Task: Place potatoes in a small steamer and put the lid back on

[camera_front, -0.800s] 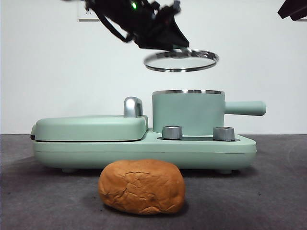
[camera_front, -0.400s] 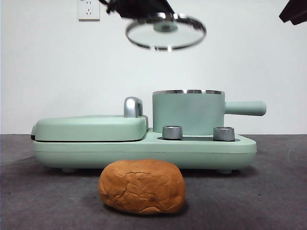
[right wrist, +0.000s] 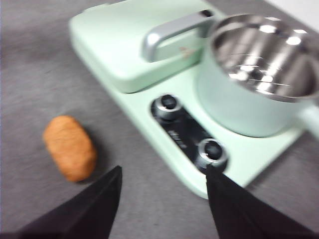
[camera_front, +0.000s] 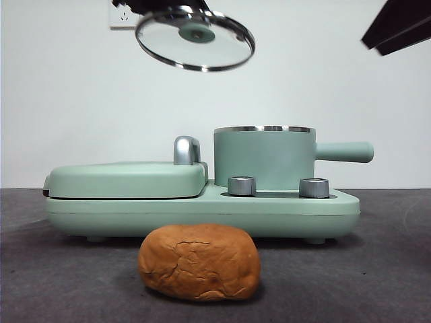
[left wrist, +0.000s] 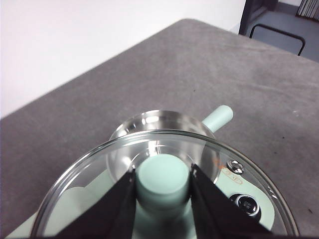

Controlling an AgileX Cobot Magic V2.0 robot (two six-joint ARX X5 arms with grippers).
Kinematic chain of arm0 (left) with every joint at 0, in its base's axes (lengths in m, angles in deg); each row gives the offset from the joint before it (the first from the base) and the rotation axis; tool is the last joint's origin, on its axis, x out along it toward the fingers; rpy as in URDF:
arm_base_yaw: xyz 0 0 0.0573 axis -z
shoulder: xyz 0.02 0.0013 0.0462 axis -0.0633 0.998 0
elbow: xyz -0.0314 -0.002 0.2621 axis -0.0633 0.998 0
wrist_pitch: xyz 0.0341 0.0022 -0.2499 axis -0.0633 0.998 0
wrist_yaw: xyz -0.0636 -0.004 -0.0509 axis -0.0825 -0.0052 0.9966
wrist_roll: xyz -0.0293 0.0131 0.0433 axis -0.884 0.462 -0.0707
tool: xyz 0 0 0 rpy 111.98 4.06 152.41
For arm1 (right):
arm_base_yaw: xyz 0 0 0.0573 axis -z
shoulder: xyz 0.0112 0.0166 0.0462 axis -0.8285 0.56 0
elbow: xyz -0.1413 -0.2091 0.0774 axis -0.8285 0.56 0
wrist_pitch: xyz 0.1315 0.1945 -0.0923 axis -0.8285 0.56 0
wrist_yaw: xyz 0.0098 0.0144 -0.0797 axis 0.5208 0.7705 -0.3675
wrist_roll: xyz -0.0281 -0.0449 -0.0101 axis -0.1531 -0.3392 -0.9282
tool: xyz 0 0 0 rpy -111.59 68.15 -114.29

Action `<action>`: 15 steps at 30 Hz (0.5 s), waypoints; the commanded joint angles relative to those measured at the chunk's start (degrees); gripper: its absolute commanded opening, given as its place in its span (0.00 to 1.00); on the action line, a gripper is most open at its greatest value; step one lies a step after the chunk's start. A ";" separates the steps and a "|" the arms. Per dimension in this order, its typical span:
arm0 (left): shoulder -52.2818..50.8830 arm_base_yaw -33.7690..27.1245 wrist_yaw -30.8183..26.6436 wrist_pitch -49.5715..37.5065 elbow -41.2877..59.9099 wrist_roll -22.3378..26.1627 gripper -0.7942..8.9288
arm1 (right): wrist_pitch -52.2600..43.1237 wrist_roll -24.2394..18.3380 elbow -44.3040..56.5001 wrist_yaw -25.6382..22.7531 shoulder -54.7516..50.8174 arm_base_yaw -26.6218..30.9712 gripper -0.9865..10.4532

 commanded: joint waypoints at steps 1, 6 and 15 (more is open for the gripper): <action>-3.96 -0.68 0.31 -1.79 0.59 0.74 0.09 | -0.57 -0.44 -0.90 0.24 2.27 -3.23 0.33; -9.22 -2.43 0.13 -1.60 5.29 0.07 0.09 | -0.96 -0.44 -0.90 0.22 6.05 -8.92 0.36; -20.37 -4.63 -1.20 -1.64 16.85 -3.21 0.09 | -6.21 -0.37 -0.90 -0.37 15.17 -17.16 0.41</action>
